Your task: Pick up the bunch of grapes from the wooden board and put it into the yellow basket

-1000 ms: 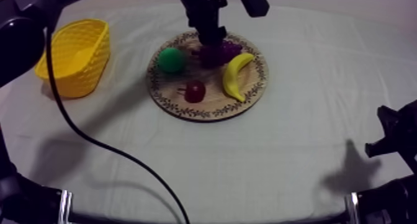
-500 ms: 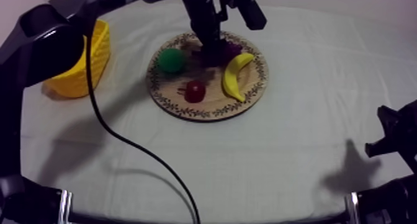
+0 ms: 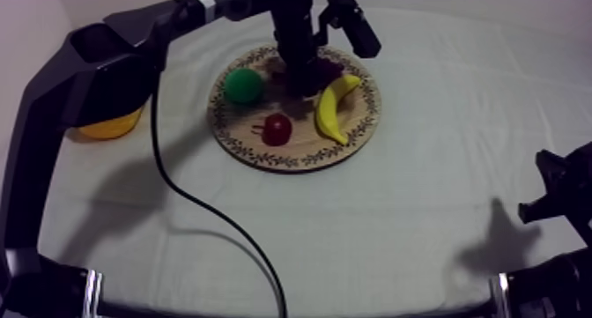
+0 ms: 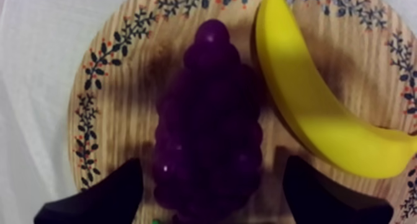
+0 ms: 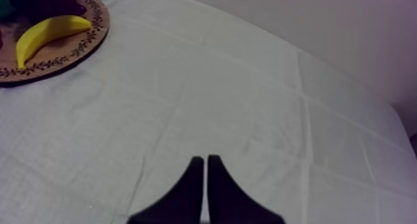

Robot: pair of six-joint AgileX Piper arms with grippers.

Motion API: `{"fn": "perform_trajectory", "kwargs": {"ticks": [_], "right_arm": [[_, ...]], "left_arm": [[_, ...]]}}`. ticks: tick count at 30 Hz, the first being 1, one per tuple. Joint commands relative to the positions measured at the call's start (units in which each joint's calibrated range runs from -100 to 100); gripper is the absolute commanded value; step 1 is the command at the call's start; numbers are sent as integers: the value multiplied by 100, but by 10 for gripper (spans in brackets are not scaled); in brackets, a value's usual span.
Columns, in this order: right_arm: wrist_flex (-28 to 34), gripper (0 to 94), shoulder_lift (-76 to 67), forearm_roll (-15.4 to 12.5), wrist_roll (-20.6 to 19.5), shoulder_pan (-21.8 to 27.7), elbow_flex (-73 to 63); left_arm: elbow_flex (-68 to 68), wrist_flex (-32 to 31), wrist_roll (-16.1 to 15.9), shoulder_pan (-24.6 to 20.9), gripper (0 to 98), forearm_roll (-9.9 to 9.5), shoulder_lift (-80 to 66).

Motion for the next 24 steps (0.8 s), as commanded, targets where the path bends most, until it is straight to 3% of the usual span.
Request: {"fn": "perform_trajectory", "kwargs": {"ticks": [1, 14, 24], "right_arm": [[3, 3, 0, -1, 1, 0, 0], [3, 3, 0, -1, 1, 0, 0], [3, 3, 0, -1, 1, 0, 0]], "left_arm": [[-202, 107, 17, 2, 844, -10, 114], [-597, 347, 250, -6, 519, -79, 500], [-325, 244, 331, -4, 473, -100, 230]]}}
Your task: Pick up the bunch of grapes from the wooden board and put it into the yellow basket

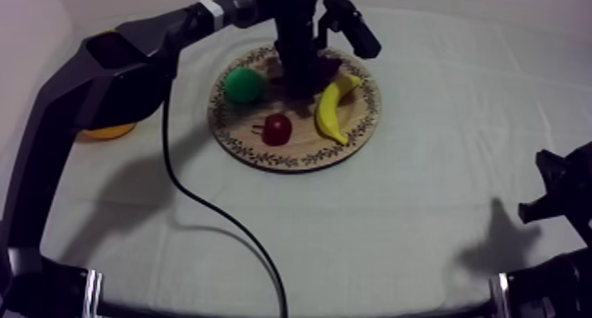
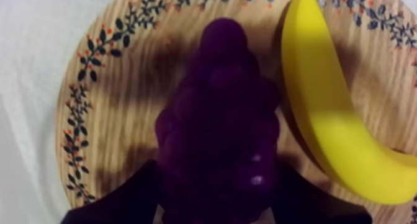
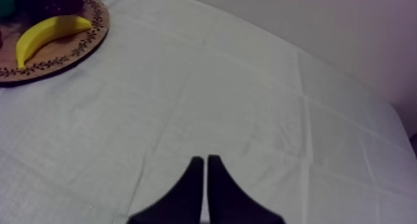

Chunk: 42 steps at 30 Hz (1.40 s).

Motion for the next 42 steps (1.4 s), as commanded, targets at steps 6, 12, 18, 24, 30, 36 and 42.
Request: {"fn": "perform_trajectory", "kwargs": {"ticks": [6, 12, 18, 24, 30, 36, 42], "right_arm": [[-3, 3, 0, -1, 3, 0, 0], [-3, 3, 0, -1, 3, 0, 0], [-3, 3, 0, -1, 3, 0, 0], [-3, 3, 0, -1, 0, 0, 0], [-3, 3, 0, -1, -1, 0, 0], [-3, 3, 0, -1, -1, 0, 0], [-3, 3, 0, -1, -1, 0, 0]], "left_arm": [[808, -225, 65, 4, 475, -6, -848], [1402, -288, 166, 93, 475, -20, -1708], [1778, -282, 420, 162, 479, 25, -2309], [2093, -334, 704, 56, 478, 133, -2712], [2596, -380, 973, -223, 480, 131, -3246], [3232, -386, 1145, -753, 479, 184, -3789], [3812, -387, 1206, -1340, 482, 225, -4254]]}}
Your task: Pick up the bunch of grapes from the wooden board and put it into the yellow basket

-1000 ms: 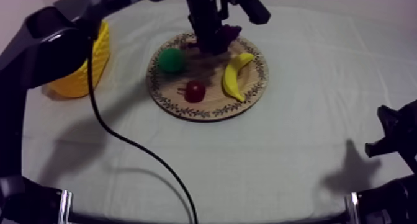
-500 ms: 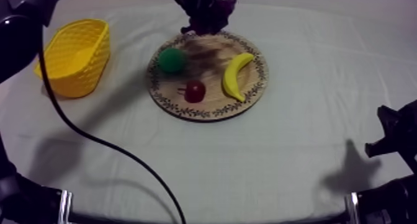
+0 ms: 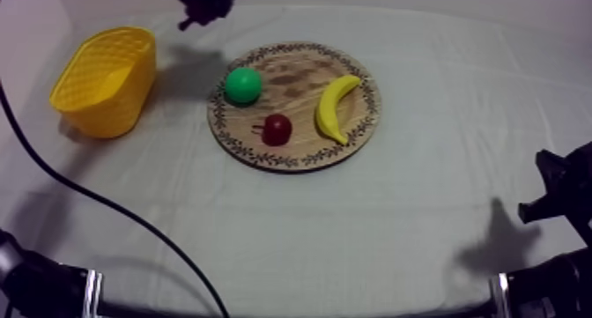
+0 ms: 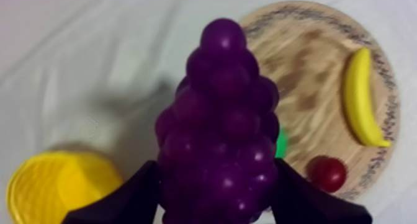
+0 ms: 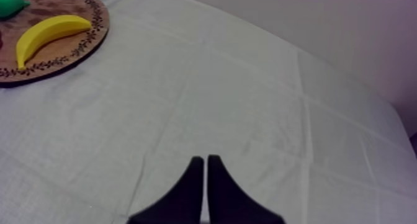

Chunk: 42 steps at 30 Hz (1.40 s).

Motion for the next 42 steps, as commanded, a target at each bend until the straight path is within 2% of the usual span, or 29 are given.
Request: {"fn": "perform_trajectory", "kwargs": {"ticks": [1, 19, 29, 42], "right_arm": [[5, 3, 0, -1, 4, 0, 0], [5, 3, 0, -1, 4, 0, 0], [5, 3, 0, -1, 4, 0, 0], [5, 3, 0, -1, 4, 0, 0]], "left_arm": [[197, -3, 23, -323, 481, 6, -166], [927, 496, -18, -1775, 505, 32, -876], [1161, 694, -28, -1999, 521, 58, -985], [1542, 570, -73, -1953, 537, 238, -363]]}}
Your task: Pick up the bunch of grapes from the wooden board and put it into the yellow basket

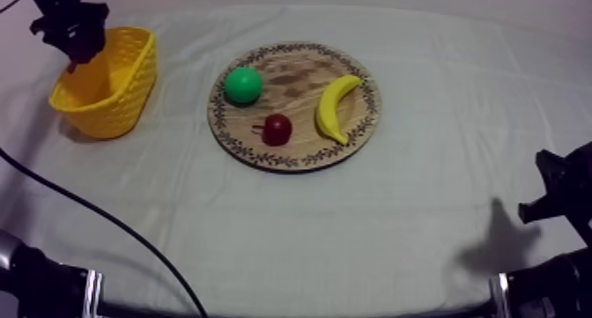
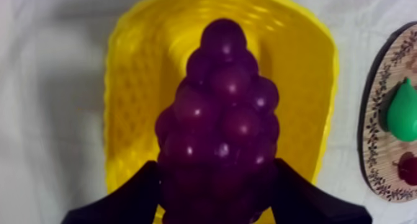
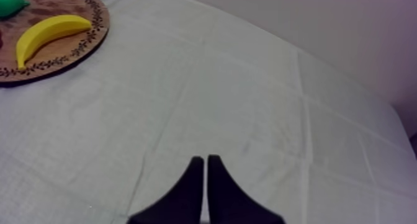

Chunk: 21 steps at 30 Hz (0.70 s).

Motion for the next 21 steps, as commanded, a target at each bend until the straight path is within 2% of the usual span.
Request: {"fn": "perform_trajectory", "kwargs": {"ticks": [1, 14, 21], "right_arm": [[-2, 3, 0, -1, -5, 0, 0], [-2, 3, 0, -1, -5, 0, 0], [-2, 3, 0, -1, -5, 0, 0]], "left_arm": [[59, -99, -6, 16, 538, 14, 150], [41, -369, -79, 47, 584, 58, 1011], [-3, -290, -215, 28, 841, 48, 1090]]}}
